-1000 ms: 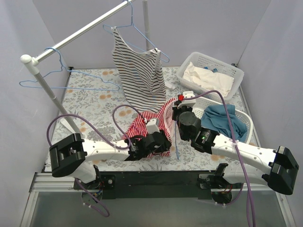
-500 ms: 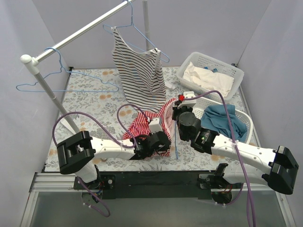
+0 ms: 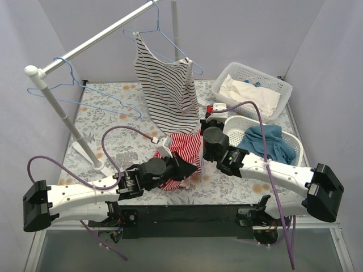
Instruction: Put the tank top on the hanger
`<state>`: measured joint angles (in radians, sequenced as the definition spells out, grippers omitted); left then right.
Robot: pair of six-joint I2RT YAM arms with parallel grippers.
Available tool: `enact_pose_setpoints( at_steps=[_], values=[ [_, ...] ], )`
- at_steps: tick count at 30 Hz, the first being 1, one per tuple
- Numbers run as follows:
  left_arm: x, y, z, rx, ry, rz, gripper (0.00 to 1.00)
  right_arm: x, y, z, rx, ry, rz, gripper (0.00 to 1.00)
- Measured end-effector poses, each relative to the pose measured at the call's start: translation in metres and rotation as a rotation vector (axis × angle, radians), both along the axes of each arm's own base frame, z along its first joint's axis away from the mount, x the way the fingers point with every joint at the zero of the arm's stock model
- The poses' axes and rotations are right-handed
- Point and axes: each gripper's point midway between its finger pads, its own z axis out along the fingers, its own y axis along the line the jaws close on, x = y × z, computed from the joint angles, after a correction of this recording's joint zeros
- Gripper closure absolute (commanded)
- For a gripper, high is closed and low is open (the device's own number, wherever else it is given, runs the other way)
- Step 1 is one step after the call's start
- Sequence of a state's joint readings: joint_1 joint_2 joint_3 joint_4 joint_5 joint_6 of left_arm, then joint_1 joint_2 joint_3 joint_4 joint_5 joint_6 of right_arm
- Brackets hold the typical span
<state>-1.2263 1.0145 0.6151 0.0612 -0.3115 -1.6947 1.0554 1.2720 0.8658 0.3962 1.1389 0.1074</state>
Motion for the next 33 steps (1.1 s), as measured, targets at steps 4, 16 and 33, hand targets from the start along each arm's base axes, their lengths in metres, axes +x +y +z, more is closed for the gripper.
enact_pose_setpoints(
  at_steps=[4,16,33],
  values=[
    [-0.009,0.013,0.018,-0.055,-0.006,-0.017,1.00,0.007,0.004,0.019,0.024,-0.037,-0.035,0.99],
    [-0.022,0.040,0.029,-0.186,0.056,-0.005,1.00,0.026,-0.010,0.051,0.068,-0.093,-0.137,0.99],
    [-0.023,0.039,0.073,-0.419,0.032,-0.010,1.00,0.035,-0.022,0.068,0.084,-0.116,-0.198,0.99]
  ],
)
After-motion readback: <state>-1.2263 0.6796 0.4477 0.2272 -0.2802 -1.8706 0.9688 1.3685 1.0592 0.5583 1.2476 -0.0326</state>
